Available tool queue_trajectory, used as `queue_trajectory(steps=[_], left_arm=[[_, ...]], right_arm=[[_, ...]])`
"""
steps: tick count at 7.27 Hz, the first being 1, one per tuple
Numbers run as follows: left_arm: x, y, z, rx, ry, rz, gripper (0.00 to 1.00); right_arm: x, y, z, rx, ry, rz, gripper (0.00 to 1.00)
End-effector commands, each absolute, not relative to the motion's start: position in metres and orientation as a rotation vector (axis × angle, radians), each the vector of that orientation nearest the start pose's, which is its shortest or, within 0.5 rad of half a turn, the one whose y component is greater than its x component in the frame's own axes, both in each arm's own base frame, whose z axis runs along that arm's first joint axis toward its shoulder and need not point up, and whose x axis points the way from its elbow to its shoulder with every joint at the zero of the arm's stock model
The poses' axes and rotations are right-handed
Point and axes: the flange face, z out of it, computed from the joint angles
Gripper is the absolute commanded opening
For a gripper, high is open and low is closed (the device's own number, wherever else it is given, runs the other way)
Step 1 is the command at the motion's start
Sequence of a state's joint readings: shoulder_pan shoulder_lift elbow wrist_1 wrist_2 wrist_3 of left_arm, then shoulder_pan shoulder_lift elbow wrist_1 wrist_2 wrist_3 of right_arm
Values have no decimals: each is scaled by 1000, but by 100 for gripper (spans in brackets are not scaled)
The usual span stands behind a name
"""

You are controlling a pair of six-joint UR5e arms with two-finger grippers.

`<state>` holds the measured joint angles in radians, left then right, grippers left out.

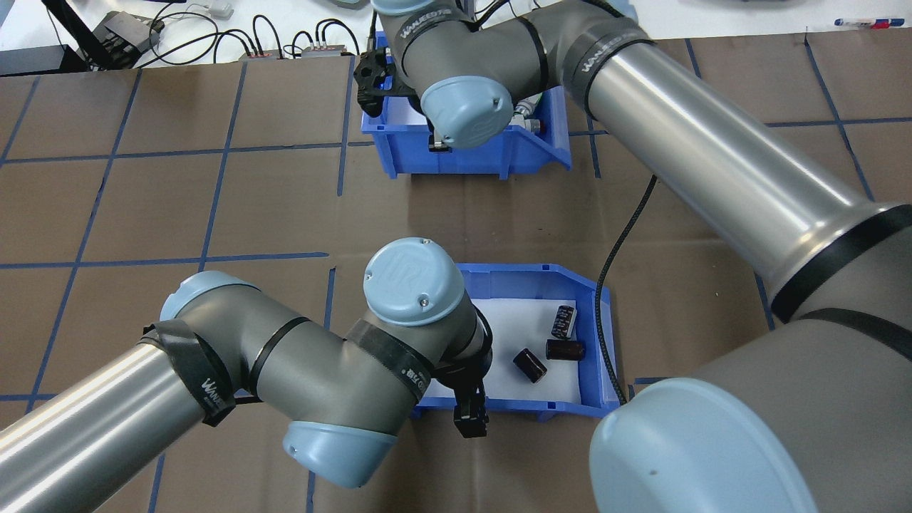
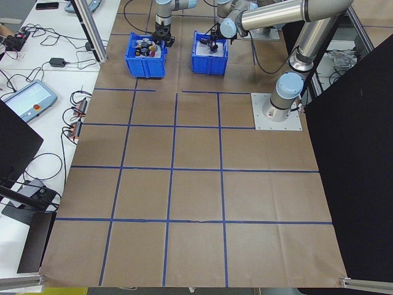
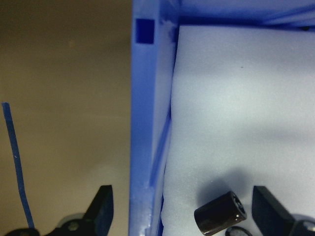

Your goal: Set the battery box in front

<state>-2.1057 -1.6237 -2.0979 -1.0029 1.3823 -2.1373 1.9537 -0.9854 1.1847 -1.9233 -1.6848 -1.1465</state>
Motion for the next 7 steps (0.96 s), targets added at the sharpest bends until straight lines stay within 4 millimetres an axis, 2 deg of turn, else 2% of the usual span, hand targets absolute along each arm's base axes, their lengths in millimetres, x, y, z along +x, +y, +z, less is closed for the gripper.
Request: queue_trajectory(steps=[1, 2, 3, 5, 6, 7], left_arm=[[-361, -306, 264, -2252, 2184, 296, 99], [-359, -300, 251, -2229, 2166, 297, 99], [-358, -297, 248, -2233, 2163, 296, 76], [-364, -305, 254, -2356, 2182, 288, 12], [-364, -307, 253, -2357, 2195, 283, 0], [-359, -312, 271, -2370, 2244, 260, 0]], right_arm=[[282, -659, 411, -2306, 2398, -121, 0], [233, -665, 430, -2327, 2383, -104, 0], [183, -670, 444, -2343, 2364, -69, 0], [109, -669, 465, -2332, 2364, -19, 0], [77, -665, 469, -2347, 2323, 22, 0], [45, -656, 464, -2331, 2303, 62, 0]])
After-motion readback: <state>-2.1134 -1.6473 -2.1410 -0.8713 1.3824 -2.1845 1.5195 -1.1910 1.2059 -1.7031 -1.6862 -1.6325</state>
